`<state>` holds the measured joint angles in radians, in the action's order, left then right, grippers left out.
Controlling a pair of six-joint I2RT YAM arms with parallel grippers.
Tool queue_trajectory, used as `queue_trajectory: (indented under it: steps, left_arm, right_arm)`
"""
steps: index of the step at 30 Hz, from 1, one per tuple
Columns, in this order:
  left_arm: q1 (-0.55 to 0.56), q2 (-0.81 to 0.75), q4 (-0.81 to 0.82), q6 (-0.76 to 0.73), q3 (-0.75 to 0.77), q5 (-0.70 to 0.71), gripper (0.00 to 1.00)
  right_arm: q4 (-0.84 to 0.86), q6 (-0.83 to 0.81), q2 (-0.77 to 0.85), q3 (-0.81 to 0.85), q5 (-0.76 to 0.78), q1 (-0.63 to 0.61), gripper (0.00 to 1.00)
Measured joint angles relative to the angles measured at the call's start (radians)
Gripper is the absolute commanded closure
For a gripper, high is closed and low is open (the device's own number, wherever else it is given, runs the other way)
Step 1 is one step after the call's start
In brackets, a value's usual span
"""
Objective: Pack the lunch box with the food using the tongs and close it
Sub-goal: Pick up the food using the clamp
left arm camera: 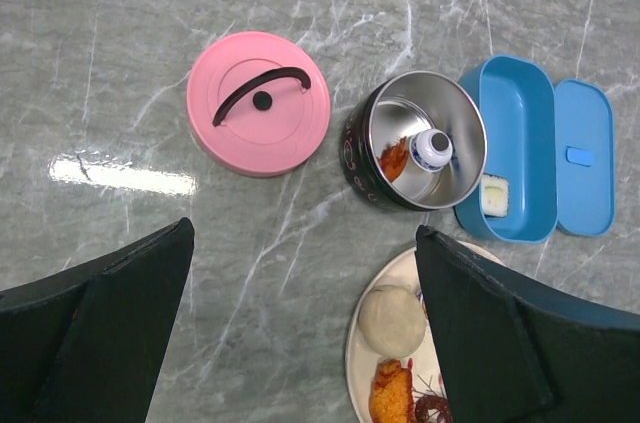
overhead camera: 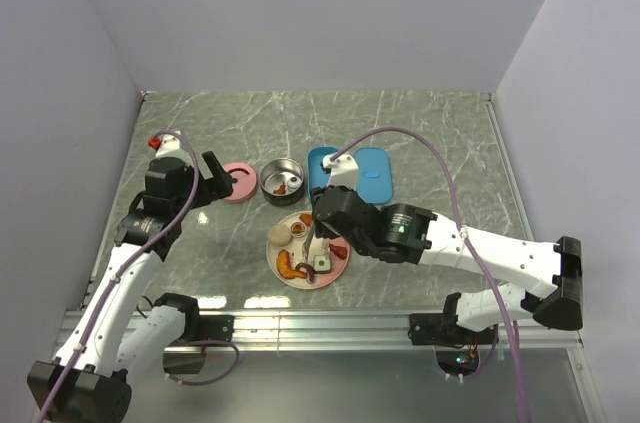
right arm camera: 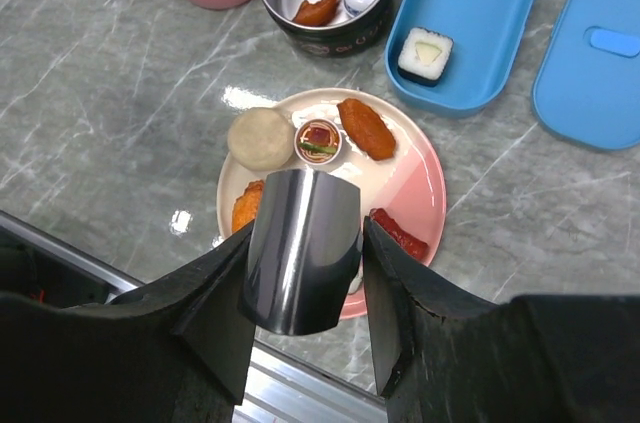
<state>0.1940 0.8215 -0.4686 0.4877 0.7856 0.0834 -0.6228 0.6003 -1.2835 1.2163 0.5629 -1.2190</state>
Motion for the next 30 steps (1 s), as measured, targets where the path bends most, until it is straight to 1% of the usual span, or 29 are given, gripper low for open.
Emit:
queue_trajectory:
  steps: [7, 18, 30]
  left_arm:
    - [0.01, -0.008, 0.0, 0.0, -0.012, 0.0, 0.01]
    - [0.022, -0.008, 0.0, 0.0, -0.013, 0.001, 0.01]
    - [0.027, -0.008, 0.0, 0.0, -0.013, 0.001, 0.01]
  right_arm:
    - [-0.039, 0.04, -0.005, 0.0, 0.042, -0.03, 0.51]
    - [-0.07, 0.073, -0.026, 0.0, 0.092, -0.035, 0.51]
    - [-0.098, 0.078, -0.039, 0.001, 0.102, -0.035, 0.51]
